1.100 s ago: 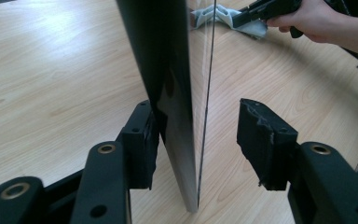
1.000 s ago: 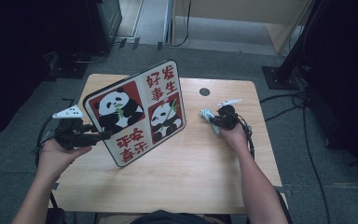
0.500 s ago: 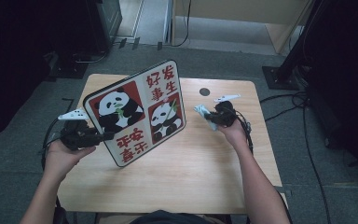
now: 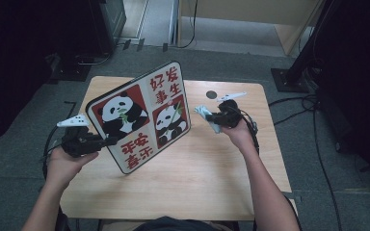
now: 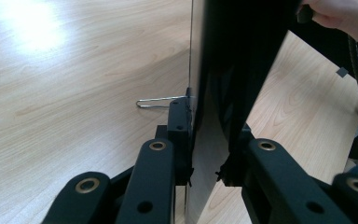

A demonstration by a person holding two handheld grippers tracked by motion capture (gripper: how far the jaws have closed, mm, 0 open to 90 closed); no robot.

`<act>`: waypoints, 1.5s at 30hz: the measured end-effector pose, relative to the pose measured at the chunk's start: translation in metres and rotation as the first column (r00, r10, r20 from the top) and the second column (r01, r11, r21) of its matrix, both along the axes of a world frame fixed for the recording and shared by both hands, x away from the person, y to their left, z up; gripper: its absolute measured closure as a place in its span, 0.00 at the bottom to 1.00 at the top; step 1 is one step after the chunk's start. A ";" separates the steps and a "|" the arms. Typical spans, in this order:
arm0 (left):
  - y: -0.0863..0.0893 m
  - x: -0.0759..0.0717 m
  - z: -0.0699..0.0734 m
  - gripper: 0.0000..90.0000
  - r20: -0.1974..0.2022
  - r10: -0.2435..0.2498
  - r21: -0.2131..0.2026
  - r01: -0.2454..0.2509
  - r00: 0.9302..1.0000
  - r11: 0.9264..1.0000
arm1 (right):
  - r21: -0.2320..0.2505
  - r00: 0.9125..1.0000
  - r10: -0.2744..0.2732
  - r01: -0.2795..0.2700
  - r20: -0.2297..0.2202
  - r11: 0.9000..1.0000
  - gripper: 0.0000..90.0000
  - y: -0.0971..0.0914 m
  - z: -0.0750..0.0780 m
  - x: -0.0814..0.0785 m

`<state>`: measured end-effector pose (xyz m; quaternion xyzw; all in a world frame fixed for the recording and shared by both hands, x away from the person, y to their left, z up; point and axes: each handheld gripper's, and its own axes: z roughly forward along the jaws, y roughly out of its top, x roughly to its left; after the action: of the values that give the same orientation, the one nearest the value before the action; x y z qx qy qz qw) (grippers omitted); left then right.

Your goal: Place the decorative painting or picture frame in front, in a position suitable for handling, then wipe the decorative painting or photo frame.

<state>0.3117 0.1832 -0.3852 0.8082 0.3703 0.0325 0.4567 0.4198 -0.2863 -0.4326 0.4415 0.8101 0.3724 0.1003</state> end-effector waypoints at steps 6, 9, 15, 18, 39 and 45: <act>0.000 -0.002 0.000 0.87 0.005 0.003 -0.003 -0.002 1.000 1.000 | 0.000 0.999 0.031 -0.031 0.007 1.000 0.89 0.007 0.007 -0.004; -0.001 -0.004 -0.001 0.87 0.002 0.006 -0.019 -0.006 1.000 1.000 | 0.027 1.000 0.013 -0.012 -0.026 1.000 0.89 0.007 0.011 -0.004; -0.003 -0.008 0.000 0.88 0.008 -0.010 -0.005 0.010 1.000 1.000 | 0.059 0.999 0.011 -0.009 -0.036 0.998 0.89 0.010 0.025 -0.006; -0.004 -0.009 0.000 0.88 0.009 -0.009 -0.007 0.009 1.000 1.000 | 0.051 0.999 0.028 -0.027 -0.021 0.998 0.89 0.017 0.031 -0.005; -0.003 -0.008 0.000 0.88 0.004 -0.016 0.000 0.016 1.000 1.000 | 0.074 0.994 0.085 -0.091 0.075 0.993 0.89 0.039 0.112 0.008; -0.004 -0.007 0.000 0.88 0.007 -0.020 0.004 0.020 1.000 1.000 | 0.101 0.985 0.105 -0.120 0.136 0.988 0.89 0.050 0.145 0.011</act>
<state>0.3042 0.1796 -0.3848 0.8126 0.3606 0.0314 0.4567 0.4307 -0.2363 -0.2878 0.3746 0.8040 0.4492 0.1074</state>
